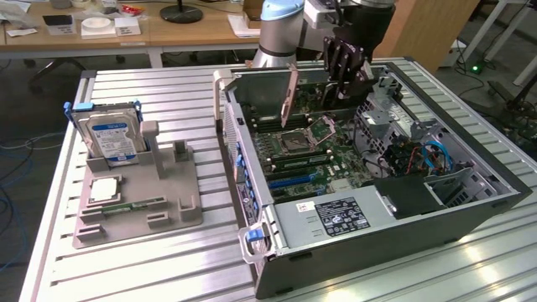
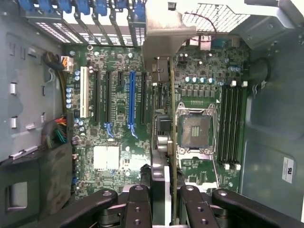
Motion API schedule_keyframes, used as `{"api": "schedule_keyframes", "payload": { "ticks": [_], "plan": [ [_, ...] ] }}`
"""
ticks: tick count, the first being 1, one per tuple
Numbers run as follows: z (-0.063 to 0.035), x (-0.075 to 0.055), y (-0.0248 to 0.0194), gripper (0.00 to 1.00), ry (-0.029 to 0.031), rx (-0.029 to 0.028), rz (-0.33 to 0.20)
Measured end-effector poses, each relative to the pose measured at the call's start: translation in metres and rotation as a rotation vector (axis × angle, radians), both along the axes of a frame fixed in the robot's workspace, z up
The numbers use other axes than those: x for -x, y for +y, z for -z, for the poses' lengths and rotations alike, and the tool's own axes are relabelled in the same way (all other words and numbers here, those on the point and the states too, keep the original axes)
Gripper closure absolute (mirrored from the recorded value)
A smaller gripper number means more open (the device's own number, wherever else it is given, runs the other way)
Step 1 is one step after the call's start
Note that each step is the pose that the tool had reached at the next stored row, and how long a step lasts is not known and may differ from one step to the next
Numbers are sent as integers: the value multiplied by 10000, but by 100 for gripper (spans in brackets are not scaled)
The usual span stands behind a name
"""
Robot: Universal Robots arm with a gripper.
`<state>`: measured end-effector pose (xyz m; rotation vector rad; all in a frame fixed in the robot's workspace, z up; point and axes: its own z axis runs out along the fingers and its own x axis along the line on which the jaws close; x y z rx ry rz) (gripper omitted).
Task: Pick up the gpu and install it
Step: 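Insert the gpu into the slot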
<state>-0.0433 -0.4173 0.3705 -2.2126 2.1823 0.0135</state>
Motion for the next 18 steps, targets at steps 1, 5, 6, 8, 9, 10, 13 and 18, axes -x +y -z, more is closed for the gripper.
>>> {"api": "schedule_keyframes", "payload": {
  "ticks": [1, 5, 6, 8, 9, 10, 13, 18],
  "plan": [
    [4, 0, 0, 72, 1, -4, 76],
    [36, -1, -1, 72, -1, -5, 632],
    [54, -1, -2, 72, -6, -6, 682],
    [77, 29, -7, 72, -6, -5, 692],
    [89, 50, -10, 72, -7, -5, 692],
    [93, 61, -20, 72, -4, -2, 693],
    [112, 77, -38, 72, -7, -3, 692],
    [184, 116, -125, 72, -8, -2, 698]
  ]
}}
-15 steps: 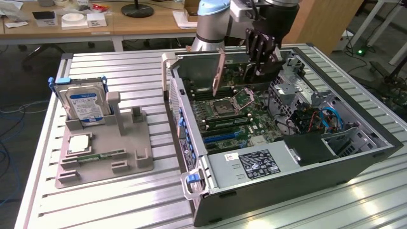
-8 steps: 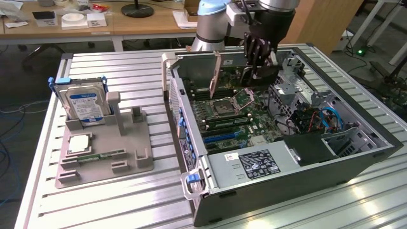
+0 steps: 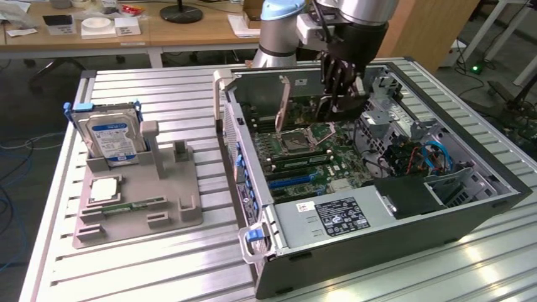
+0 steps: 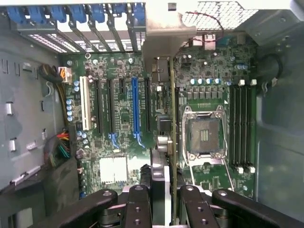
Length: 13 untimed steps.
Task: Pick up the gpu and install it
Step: 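Insert the gpu into the slot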
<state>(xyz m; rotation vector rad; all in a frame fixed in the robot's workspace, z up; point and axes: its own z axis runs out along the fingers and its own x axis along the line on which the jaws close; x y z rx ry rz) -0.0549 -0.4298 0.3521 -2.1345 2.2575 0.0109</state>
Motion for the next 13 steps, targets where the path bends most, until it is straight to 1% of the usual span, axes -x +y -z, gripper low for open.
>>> {"api": "schedule_keyframes", "payload": {
  "ticks": [1, 2, 3, 5, 6, 7, 8, 13],
  "plan": [
    [19, 21, -1, 72, -8, 1, -2],
    [31, 49, -1, 72, -40, 2, -2],
    [40, 78, -1, 72, -99, 3, -2],
    [56, 122, -1, 72, -269, 1, -2],
    [67, 134, 0, 72, -338, 1, -2],
    [81, 140, 0, 72, -370, 0, -1],
    [99, 143, -3, 72, -376, 2, -2],
    [184, 148, -49, 72, -375, 4, 9]
  ]
}}
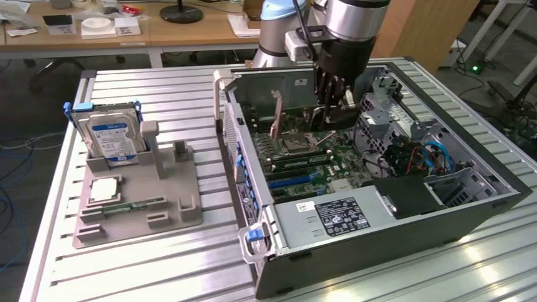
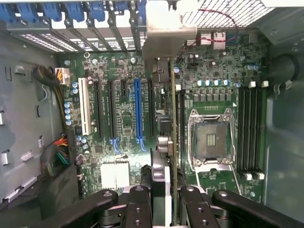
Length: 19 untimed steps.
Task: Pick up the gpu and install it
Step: 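Insert the gpu into the slot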
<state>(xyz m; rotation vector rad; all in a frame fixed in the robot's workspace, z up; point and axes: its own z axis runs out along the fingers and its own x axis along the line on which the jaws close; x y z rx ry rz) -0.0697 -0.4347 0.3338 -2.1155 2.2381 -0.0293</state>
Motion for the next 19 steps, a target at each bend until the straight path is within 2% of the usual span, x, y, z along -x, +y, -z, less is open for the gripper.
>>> {"api": "schedule_keyframes", "payload": {
  "ticks": [4, 8, 10, 12, 15, 19],
  "plan": [
    [59, 64, -3, 72, 13, 6, 28],
    [131, 65, -10, 72, 27, 6, 29],
    [167, 66, -29, 72, 46, 6, 30],
    [204, 68, -30, 72, 73, 7, 31],
    [238, 70, -37, 72, 135, 8, 28],
    [251, 75, -70, 72, 139, 7, 29]
  ]
}}
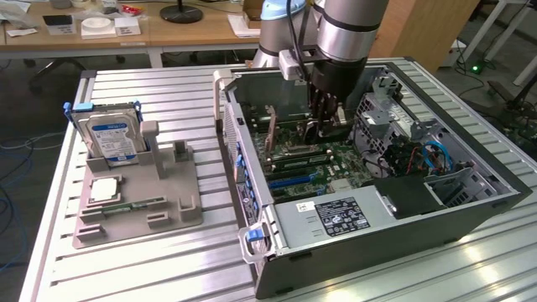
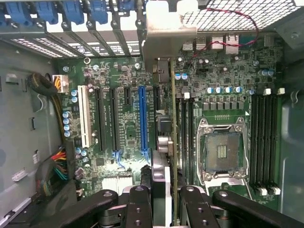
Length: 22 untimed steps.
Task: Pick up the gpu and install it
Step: 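Insert the gpu into the slot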
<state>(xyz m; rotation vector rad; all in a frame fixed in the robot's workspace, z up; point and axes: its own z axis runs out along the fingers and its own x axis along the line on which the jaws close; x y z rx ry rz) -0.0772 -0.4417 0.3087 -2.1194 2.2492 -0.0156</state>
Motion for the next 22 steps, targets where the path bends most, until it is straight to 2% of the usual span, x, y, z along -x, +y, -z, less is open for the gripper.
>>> {"api": "schedule_keyframes", "payload": {
  "ticks": [4, 9, 14, 22],
  "plan": [
    [4, 3, -51, 72, -1, 5, 1],
    [38, 59, -60, 72, 3, 7, 0],
    [48, 60, -154, 72, 3, 6, 1],
    [99, 126, -161, 72, 2, 4, 1]
  ]
}}
